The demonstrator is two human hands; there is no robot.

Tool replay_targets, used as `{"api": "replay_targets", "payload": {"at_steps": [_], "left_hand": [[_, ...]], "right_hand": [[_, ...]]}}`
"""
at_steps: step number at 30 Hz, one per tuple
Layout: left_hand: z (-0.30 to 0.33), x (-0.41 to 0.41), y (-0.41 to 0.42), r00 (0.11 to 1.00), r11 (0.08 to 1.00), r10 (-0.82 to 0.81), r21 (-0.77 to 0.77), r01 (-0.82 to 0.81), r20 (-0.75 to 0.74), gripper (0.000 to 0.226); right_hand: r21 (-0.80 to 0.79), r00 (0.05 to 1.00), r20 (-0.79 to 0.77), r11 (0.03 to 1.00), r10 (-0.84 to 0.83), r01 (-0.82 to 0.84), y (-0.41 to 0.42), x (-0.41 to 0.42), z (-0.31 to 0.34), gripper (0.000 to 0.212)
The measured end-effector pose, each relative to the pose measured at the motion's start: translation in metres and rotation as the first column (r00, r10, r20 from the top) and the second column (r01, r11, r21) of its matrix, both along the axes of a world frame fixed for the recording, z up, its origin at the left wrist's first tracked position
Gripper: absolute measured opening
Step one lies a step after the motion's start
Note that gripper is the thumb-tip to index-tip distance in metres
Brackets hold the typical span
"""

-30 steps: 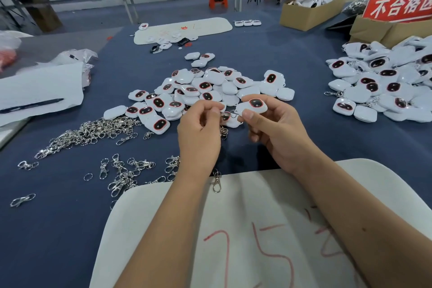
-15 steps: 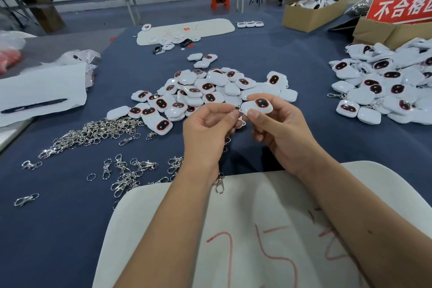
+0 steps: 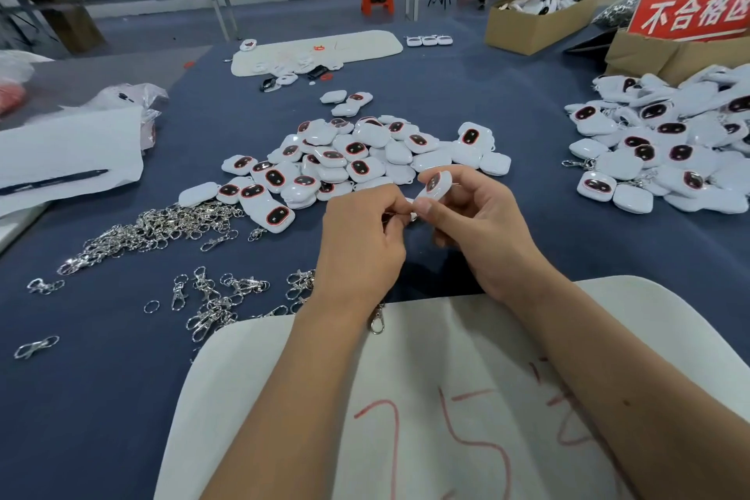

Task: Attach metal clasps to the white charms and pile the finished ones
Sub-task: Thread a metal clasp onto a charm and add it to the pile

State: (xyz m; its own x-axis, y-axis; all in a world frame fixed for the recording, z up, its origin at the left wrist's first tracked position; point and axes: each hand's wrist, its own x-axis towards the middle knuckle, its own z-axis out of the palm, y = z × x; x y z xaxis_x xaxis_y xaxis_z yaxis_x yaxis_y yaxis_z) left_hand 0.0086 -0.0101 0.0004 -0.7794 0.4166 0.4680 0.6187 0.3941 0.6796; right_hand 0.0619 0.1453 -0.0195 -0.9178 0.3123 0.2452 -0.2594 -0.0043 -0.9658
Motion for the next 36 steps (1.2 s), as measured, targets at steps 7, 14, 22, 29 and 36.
{"api": "replay_targets", "payload": {"at_steps": [7,14,22,29,36], "left_hand": [[0.0,0.004,0.006,0.98,0.975,0.037,0.208,-0.078,0.195,0.014],[0.015,0.01,0.041,0.923,0.938,0.008,0.318,-0.14,0.384,0.007],[0.028,0.021,0.116,0.807,0.868,-0.215,0.486,-0.1,0.55,0.011],[0.012,0.014,0.075,0.97,0.969,0.065,0.216,-0.117,0.233,0.012],[-0.001,-0.014,0.001,0.941,0.927,0.33,-0.214,-0.308,0.079,0.013]], "right_hand": [[-0.088,0.997,0.014,0.993,-0.073,0.074,0.001,-0.002,0.002,0.02],[-0.214,0.919,0.03,0.896,-0.393,0.39,0.002,-0.001,0.008,0.029],[-0.027,0.543,-0.003,0.542,-0.84,0.84,0.032,0.005,0.009,0.087],[0.449,0.736,-0.124,0.623,-0.666,0.64,0.015,0.004,0.01,0.04],[0.929,0.977,-0.029,0.356,-0.209,0.103,-0.011,-0.002,0.008,0.048]]}}
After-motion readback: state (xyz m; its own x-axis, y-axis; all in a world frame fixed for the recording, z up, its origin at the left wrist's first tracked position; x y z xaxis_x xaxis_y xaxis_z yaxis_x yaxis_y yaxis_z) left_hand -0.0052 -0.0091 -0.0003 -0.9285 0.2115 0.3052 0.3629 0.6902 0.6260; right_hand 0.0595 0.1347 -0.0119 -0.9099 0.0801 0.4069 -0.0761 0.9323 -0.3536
